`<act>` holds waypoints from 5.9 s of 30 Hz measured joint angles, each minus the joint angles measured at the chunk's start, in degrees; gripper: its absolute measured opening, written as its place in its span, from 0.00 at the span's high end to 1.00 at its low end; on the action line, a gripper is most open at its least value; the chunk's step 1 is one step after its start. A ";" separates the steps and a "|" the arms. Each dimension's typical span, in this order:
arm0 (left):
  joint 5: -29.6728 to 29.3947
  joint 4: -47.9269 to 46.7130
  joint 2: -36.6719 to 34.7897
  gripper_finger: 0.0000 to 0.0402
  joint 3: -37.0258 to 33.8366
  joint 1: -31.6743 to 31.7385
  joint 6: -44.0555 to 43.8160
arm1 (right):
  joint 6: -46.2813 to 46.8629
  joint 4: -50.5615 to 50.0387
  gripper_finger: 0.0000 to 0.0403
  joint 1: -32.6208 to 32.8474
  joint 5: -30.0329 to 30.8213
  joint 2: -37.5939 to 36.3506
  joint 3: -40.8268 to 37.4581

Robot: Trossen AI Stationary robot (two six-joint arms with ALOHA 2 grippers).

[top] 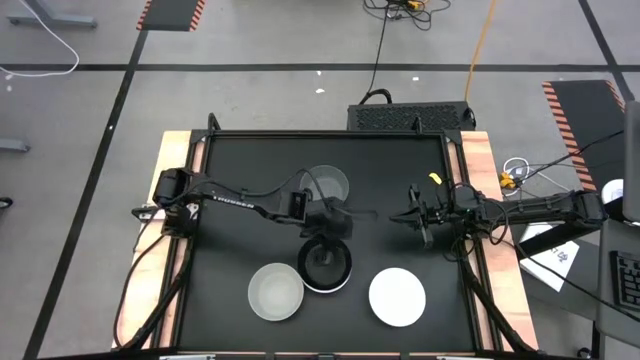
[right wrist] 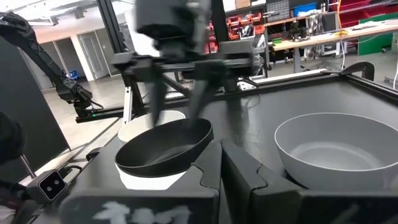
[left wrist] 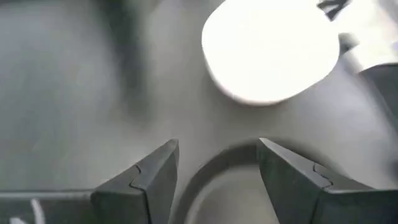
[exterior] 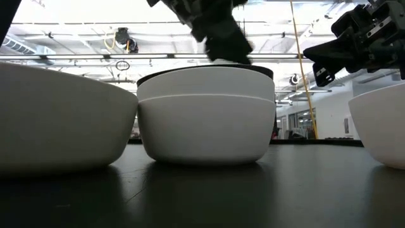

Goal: Nest bowls inside each other
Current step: Stack the black bowl on the left white bowl

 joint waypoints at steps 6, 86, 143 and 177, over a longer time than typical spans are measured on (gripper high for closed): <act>3.70 16.84 -0.25 0.45 -6.17 -1.90 1.70 | 0.43 -0.26 1.00 0.00 -0.15 -0.01 0.01; -3.64 47.09 1.75 0.54 -27.67 -3.71 -3.21 | 0.46 0.62 1.00 0.00 -1.51 0.13 0.01; -25.73 61.16 -21.59 0.54 -55.67 -15.99 -14.10 | 0.68 2.86 1.00 0.00 -1.27 0.13 0.00; -27.51 62.85 -17.00 0.54 -55.61 -17.61 -14.84 | 0.66 4.57 1.00 -0.02 -1.25 0.16 0.00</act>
